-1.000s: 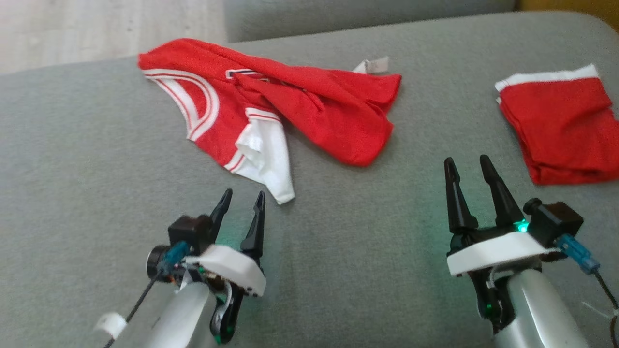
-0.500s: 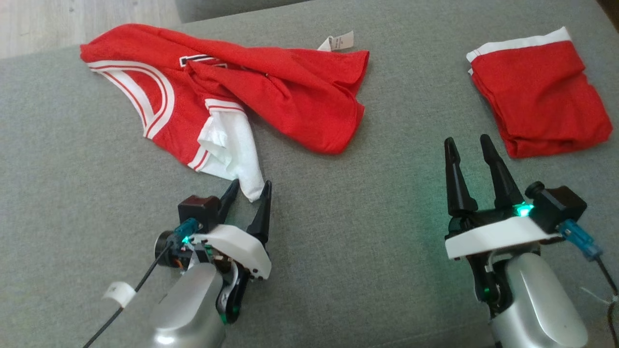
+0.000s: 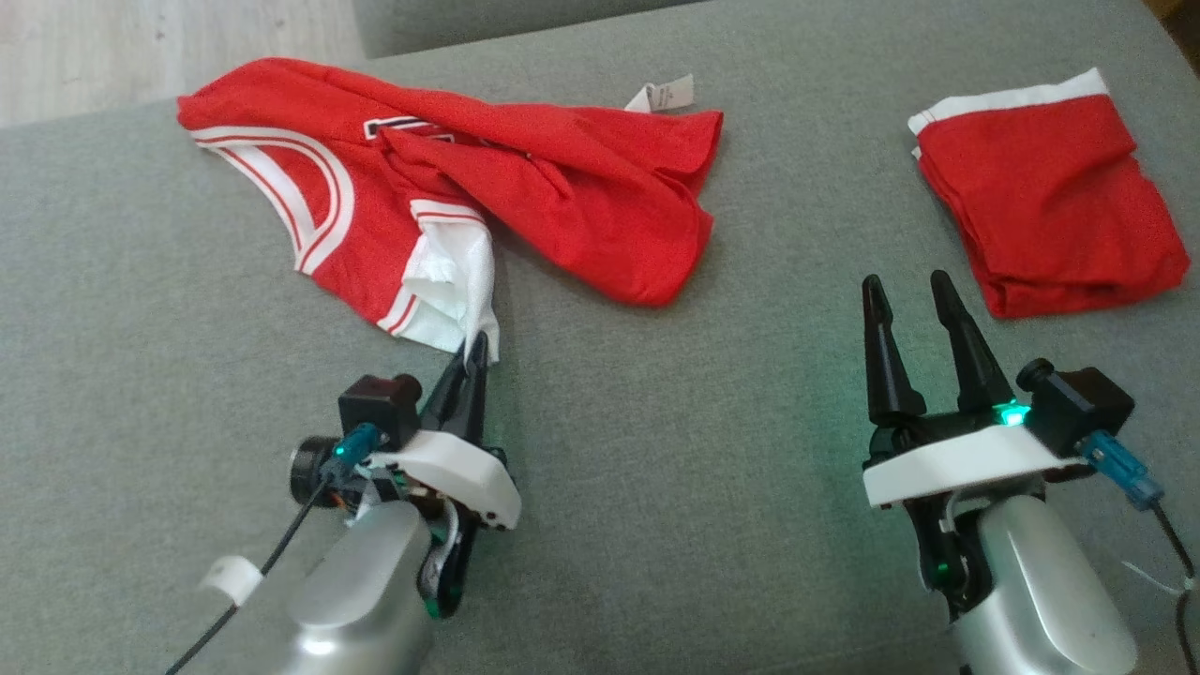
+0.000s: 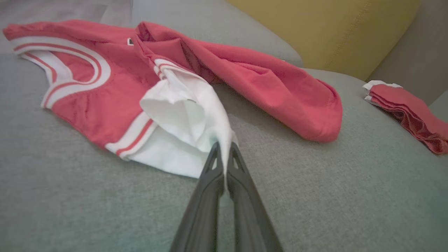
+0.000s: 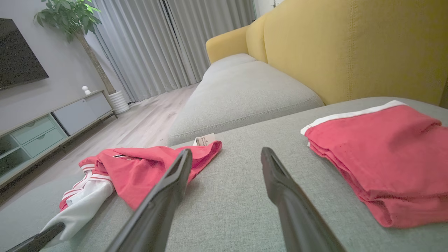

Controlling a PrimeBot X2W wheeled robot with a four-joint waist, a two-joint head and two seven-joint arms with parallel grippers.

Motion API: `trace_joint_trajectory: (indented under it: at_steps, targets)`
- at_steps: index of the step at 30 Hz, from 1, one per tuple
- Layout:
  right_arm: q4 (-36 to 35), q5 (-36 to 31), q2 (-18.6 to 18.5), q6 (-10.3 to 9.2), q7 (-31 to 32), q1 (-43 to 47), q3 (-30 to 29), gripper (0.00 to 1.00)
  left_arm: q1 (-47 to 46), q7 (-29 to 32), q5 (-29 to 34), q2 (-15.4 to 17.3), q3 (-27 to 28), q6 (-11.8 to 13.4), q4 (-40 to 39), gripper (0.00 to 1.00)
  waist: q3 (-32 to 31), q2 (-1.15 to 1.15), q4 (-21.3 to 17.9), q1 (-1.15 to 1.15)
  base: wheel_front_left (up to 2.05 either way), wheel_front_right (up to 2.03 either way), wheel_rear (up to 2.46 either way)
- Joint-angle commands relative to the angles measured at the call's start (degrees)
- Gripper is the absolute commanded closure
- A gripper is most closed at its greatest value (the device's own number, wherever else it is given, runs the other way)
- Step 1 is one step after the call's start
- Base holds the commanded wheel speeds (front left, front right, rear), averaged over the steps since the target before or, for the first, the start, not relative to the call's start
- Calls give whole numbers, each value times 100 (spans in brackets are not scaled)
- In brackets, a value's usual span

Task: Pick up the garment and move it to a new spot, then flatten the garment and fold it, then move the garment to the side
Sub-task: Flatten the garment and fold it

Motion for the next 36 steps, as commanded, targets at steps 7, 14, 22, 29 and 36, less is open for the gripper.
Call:
trace_joint_trajectory:
  at_steps: [7,14,22,29,36]
  targets:
    - [-101,26,6,-4,-92,-174,98,0,-335,-152,551,970,310,191,-786,100,-288,0,268,0,0,0,0]
    - [-29,53,6,-4,-92,-133,108,0,-485,62,1373,2328,112,223,-1704,100,-477,0,594,0,0,0,0]
    - [80,135,6,-4,-102,-99,176,0,-346,297,2054,3481,-48,301,-2703,100,-569,0,879,0,0,0,0]
    - [180,117,6,-4,-106,-121,229,0,443,354,2624,3700,-945,20,-3140,100,-602,0,980,0,0,0,0]
    - [213,32,6,-4,-54,-108,196,0,1055,363,2455,3632,-1193,49,-2885,92,-732,0,1015,0,0,0,0]
